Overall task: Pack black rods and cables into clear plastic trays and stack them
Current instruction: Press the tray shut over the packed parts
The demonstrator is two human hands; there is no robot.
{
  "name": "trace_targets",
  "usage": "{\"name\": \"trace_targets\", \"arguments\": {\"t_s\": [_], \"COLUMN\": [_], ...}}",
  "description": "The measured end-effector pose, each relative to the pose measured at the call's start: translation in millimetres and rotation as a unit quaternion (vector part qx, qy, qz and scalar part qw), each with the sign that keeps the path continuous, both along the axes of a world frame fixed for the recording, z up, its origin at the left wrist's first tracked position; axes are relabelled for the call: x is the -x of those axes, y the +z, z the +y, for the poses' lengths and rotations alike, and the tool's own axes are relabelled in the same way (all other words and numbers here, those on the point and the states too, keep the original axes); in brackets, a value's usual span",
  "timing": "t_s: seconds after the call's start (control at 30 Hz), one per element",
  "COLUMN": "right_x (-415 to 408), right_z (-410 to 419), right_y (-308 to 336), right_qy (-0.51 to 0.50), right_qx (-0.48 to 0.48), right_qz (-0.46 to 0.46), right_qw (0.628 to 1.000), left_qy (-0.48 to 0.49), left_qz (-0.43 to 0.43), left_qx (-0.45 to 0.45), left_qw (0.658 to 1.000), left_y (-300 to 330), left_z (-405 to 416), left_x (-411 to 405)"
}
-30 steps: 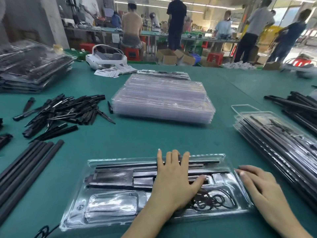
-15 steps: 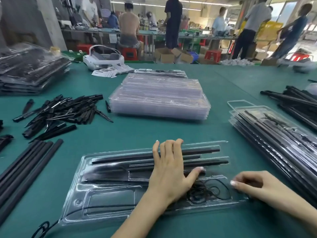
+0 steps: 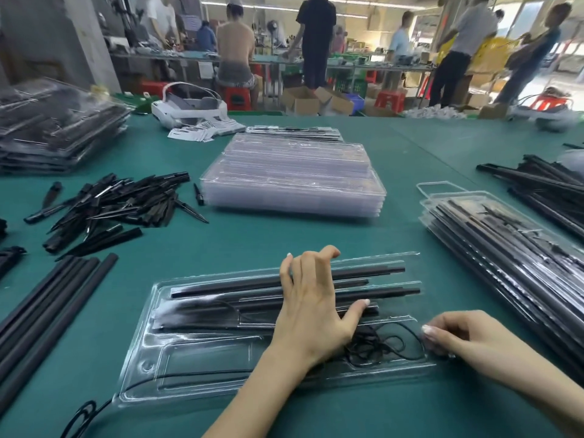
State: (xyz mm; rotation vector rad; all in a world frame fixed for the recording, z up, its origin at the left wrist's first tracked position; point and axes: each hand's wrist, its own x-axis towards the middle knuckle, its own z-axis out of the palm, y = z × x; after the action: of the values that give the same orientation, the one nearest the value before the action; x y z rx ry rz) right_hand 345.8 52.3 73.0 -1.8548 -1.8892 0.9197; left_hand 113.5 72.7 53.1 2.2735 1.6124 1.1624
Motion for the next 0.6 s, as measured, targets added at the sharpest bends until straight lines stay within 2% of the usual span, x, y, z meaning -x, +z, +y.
{"name": "trace_targets", "arguments": {"t_s": [0.27, 0.47, 0.6], "right_x": [2.1, 3.8, 4.1], "right_z": [4.5, 1.8, -1.0], "right_y": [-8.7, -1.8, -3.5], "right_qy": [-0.017, -0.044, -0.021], "right_qx": [-0.012, 0.008, -0.018], "right_qz": [0.033, 0.163, 0.112], "right_qw": [0.999, 0.986, 0.993], "left_qy": [0.009, 0.011, 0.005], "left_qz": [0.017, 0.041, 0.041], "left_qx": [0.024, -0.002, 0.011], "left_qw": [1.000, 0.999, 0.999], "left_y": [-3.0, -5.1, -7.3], "left_z": [2.7, 2.5, 4.2], "left_x": [1.6, 0.0, 0.9]}}
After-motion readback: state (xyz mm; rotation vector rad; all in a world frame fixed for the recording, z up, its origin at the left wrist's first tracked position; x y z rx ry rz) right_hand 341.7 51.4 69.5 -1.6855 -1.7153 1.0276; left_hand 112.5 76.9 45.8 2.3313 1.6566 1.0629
